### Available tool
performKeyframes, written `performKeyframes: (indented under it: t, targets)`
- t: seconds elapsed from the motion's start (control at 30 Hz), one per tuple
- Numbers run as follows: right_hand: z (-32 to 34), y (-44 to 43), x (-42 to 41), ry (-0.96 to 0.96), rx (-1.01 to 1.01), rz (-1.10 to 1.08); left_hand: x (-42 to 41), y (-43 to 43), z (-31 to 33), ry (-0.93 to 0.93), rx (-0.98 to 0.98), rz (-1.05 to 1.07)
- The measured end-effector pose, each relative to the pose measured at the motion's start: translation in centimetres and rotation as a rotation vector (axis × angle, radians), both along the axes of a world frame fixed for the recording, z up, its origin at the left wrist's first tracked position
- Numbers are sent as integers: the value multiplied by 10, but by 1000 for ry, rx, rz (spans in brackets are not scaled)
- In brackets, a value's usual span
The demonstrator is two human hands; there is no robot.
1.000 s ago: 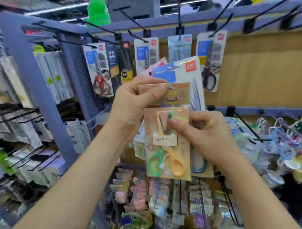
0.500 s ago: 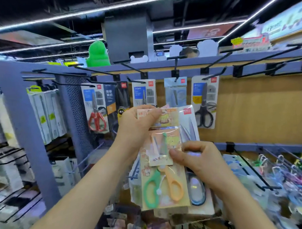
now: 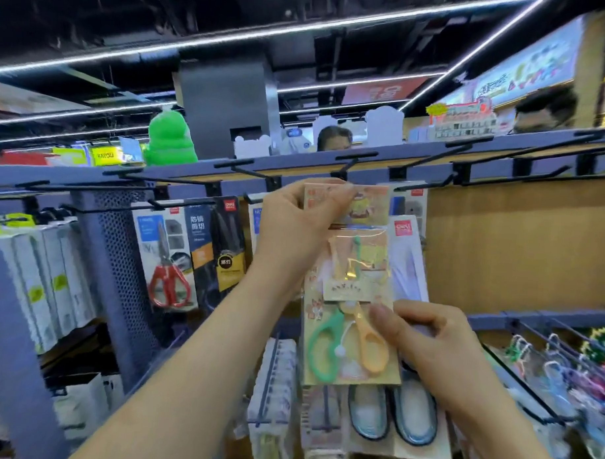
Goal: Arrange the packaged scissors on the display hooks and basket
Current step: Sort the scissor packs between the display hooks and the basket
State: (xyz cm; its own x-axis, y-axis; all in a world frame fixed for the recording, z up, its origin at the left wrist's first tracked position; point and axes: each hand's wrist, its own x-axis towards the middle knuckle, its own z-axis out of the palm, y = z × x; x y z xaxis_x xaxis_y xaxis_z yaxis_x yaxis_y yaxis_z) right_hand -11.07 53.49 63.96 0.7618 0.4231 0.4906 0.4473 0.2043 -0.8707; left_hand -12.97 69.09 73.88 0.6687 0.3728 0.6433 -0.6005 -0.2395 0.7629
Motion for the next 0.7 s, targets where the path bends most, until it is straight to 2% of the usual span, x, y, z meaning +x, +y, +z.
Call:
performKeyframes:
  t: [0.2,0.43,0.6,0.7]
  targets:
    - [6,-7,7,-5,74,-59,20,-8,4,-8,23,19]
    - [-1,-5,16,13,57,-44,32,2,2,158,-116,1]
    - [-5,0,25,25,91,-70,16,-4,-28,75,-45,46]
    - [-1,4,29,5,87,-134,1,1,-64,44,65,65]
